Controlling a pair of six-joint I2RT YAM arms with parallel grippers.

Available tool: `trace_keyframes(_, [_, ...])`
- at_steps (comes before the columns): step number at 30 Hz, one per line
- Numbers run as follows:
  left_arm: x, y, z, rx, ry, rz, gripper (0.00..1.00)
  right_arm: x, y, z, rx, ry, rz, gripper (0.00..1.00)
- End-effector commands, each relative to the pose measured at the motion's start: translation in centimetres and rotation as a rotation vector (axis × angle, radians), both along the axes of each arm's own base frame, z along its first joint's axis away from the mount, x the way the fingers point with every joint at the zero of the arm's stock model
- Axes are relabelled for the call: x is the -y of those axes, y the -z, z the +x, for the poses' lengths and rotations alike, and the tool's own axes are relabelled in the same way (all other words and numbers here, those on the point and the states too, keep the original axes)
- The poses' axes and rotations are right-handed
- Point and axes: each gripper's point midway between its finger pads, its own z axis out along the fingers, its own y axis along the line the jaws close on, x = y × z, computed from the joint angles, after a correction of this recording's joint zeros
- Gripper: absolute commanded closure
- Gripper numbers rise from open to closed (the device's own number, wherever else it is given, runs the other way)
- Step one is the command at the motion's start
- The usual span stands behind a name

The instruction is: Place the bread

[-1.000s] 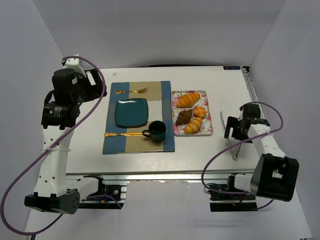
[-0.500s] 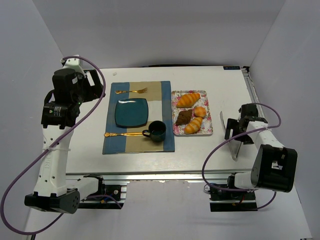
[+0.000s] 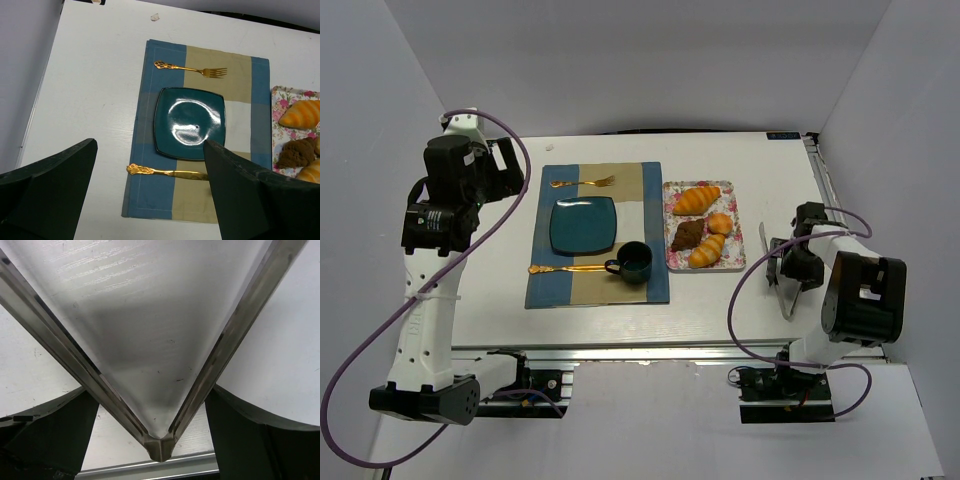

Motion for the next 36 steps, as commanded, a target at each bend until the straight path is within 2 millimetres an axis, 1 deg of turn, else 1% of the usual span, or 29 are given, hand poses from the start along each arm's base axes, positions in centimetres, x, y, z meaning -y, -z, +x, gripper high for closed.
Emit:
trace_keyframes(1, [-0.4, -1.4, -0.4, 0.029, -0.012, 0.023, 0.02, 0.5, 0.4, 0.7, -0.012, 0.023, -0.015, 0.12])
trace_keyframes(3, [-0.5, -1.3, -0.3, 0.025, -0.013, 0.027, 0.02, 0.4, 0.5, 0.8, -0.017, 0.025, -0.008, 0.17])
trace_keyframes(6, [-0.5, -1.5, -0.2, 0.031, -0.014, 0.03, 0.02, 0.3, 0.4, 0.9, -0.024, 0.035, 0.003, 0.37])
trace_keyframes(7, [-0.5, -1.6, -0.2, 0.031, -0.014, 0.032, 0.02, 0.3, -0.1, 0.9, -0.018, 0.037, 0.001, 0.45])
trace_keyframes(9, [-0.5, -1.7, -0.1, 0.034, -0.014, 0.033, 0.02, 0.9, -1.1, 1.5, 0.005, 0.053, -0.033, 0.48])
trace_keyframes(10, [-0.5, -1.7, 0.0, 0.034, -0.012, 0.033, 0.02, 1.2, -2.1, 1.8, 0.031, 0.059, -0.047, 0.51])
trace_keyframes(13, [-0.4, -1.9, 0.3, 0.04, -0.01, 0.026, 0.02, 1.8, -5.1, 2.6, 0.095, 0.099, -0.084, 0.51])
trace_keyframes(14, [-0.3, -2.0, 0.4, 0.042, -0.009, 0.024, 0.02, 1.8, -5.9, 2.4, 0.097, 0.107, -0.086, 0.5])
trace_keyframes(15, [-0.3, -2.2, 0.5, 0.047, -0.007, 0.021, 0.02, 1.8, -7.2, 3.0, 0.131, 0.121, -0.086, 0.49])
trace_keyframes(16, [-0.1, -2.3, 0.6, 0.05, -0.005, 0.013, 0.02, 1.8, -8.4, 3.2, 0.157, 0.126, -0.082, 0.49])
trace_keyframes(17, [-0.1, -2.6, 0.8, 0.056, -0.003, 0.01, 0.02, 1.3, -9.0, 2.8, 0.148, 0.121, -0.059, 0.48])
trace_keyframes(18, [0.0, -2.7, 1.0, 0.059, -0.001, 0.007, 0.02, 1.0, -10.3, 3.4, 0.18, 0.126, -0.051, 0.48])
trace_keyframes(20, [0.1, -3.1, 1.4, 0.07, 0.0, 0.001, 0.02, 0.0, -12.4, 3.6, 0.229, 0.114, -0.012, 0.48])
trace_keyframes(22, [0.2, -3.4, 1.6, 0.078, 0.003, -0.001, 0.02, -1.0, -13.9, 3.7, 0.268, 0.101, 0.029, 0.45])
trace_keyframes(24, [0.3, -4.0, 1.9, 0.094, 0.005, -0.005, 0.02, -1.5, -14.7, 3.5, 0.278, 0.09, 0.048, 0.45])
trace_keyframes(25, [0.3, -4.3, 2.0, 0.101, 0.005, -0.009, 0.02, -1.6, -15.5, 3.7, 0.296, 0.083, 0.052, 0.45])
trace_keyframes(27, [0.6, -4.7, 2.3, 0.113, 0.014, -0.018, 0.02, -2.0, -16.1, 3.4, 0.293, 0.068, 0.064, 0.45])
trace_keyframes(28, [0.6, -5.1, 2.3, 0.122, 0.016, -0.021, 0.02, -2.1, -16.7, 3.7, 0.307, 0.06, 0.069, 0.45])
trace_keyframes(30, [0.7, -5.4, 2.4, 0.133, 0.022, -0.024, 0.02, -2.8, -17.4, 3.7, 0.316, 0.026, 0.087, 0.46])
trace_keyframes(32, [0.9, -5.9, 2.4, 0.149, 0.027, -0.029, 0.02, -3.6, -18.7, 4.3, 0.351, -0.001, 0.108, 0.47])
trace_keyframes(33, [0.9, -6.1, 2.5, 0.156, 0.024, -0.038, 0.02, -4.3, -19.2, 4.5, 0.364, -0.023, 0.115, 0.48])
trace_keyframes(34, [1.0, -6.3, 2.5, 0.161, 0.022, -0.049, 0.02, -5.3, -20.5, 5.1, 0.394, -0.046, 0.15, 0.48])
trace_keyframes(35, [1.0, -6.4, 2.6, 0.169, 0.019, -0.06, 0.02, -6.0, -21.1, 5.4, 0.407, -0.053, 0.165, 0.48])
trace_keyframes(36, [1.3, -6.5, 2.6, 0.171, 0.024, -0.083, 0.02, -7.4, -21.4, 5.8, 0.405, -0.089, 0.183, 0.48])
